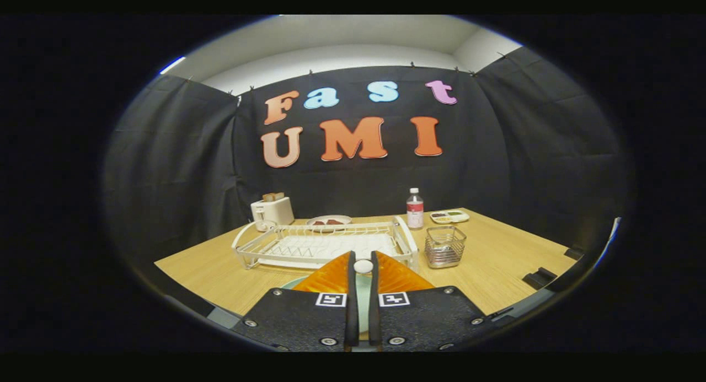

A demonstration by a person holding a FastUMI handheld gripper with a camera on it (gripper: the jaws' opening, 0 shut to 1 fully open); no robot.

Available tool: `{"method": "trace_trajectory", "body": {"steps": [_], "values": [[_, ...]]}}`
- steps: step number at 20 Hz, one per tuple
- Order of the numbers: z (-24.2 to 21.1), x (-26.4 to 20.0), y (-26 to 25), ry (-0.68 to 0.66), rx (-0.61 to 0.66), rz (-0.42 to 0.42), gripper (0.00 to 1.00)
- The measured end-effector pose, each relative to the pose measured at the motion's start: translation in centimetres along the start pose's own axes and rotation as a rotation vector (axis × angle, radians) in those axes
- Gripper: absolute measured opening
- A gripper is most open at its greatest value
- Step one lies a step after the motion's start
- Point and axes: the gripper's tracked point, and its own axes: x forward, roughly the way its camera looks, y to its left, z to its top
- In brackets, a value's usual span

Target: Take the plate from the dish rack, then take the spoon from the basket and place it into the plate.

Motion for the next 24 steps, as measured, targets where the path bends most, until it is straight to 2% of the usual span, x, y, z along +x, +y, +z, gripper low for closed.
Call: {"method": "trace_trajectory", "body": {"steps": [9,16,18,21,23,24], "values": [[-5.1,1.6,3.8,0.119,-0.062,0.077,0.07],[-5.9,2.4,2.9,0.157,-0.073,0.066,0.19],[-5.4,2.6,2.0,0.156,-0.038,0.054,0.27],[-4.2,3.1,0.3,0.134,-0.036,0.016,0.47],[-3.3,3.2,-0.6,0.129,-0.034,0.002,0.63],[-2.7,3.3,-0.9,0.121,-0.026,0.004,0.76]]}}
